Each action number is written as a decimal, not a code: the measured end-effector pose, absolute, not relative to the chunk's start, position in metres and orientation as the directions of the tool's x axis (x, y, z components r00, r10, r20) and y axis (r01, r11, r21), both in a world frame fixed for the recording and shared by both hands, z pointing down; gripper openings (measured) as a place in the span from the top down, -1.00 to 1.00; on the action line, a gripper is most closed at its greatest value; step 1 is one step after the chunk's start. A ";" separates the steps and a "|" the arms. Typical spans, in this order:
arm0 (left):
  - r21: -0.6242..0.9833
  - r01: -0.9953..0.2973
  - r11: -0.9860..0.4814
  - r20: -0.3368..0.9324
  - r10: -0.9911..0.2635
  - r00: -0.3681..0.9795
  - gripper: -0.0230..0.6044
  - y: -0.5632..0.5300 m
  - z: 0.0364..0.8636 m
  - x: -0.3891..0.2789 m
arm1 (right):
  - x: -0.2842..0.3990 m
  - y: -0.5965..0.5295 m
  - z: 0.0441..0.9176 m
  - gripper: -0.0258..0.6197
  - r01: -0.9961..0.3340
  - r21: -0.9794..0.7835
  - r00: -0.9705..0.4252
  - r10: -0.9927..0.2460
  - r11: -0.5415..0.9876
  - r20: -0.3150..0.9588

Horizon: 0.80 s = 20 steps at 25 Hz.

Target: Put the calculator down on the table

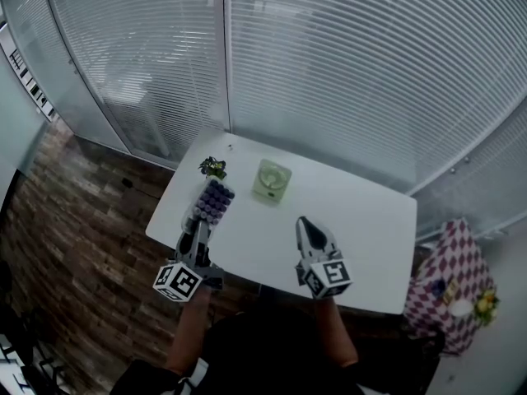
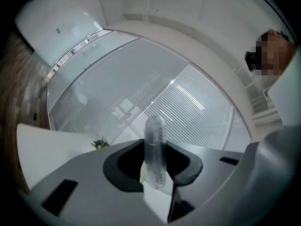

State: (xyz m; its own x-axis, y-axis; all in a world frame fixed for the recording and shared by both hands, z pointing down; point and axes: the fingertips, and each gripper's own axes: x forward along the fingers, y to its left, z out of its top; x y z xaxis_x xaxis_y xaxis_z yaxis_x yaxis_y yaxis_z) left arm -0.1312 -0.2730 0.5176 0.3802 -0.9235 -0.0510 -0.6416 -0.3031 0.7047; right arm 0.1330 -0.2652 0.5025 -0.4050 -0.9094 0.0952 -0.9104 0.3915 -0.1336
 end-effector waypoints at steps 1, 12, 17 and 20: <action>0.780 -0.560 -0.279 -0.052 -0.921 0.387 0.61 -0.275 0.523 -0.131 | 0.132 -0.266 0.504 0.91 -0.911 -0.138 -0.404 -0.909 0.389 0.099; 0.980 -0.148 -0.134 -0.075 -0.933 0.351 0.61 -0.285 0.560 -0.125 | 0.126 -0.272 0.508 0.91 -0.891 -0.200 -0.431 -0.897 0.406 0.099; 0.992 -0.120 -0.048 -0.005 -0.944 0.330 0.61 -0.286 0.591 -0.131 | 0.128 -0.273 0.512 0.91 -0.885 -0.230 -0.435 -0.895 0.404 0.101; 0.992 -0.124 0.000 0.041 -0.945 0.325 0.61 -0.285 0.616 -0.136 | 0.126 -0.276 0.510 0.91 -0.867 -0.276 -0.449 -0.890 0.414 0.074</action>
State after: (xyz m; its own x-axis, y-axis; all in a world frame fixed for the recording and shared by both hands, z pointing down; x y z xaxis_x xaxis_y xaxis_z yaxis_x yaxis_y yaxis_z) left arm -0.1357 -0.2849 0.6159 0.3252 -0.9447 0.0411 -0.1242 0.0004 0.9923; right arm 0.1263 -0.2764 0.5098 -0.4491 -0.8904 0.0743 -0.8673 0.4144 -0.2756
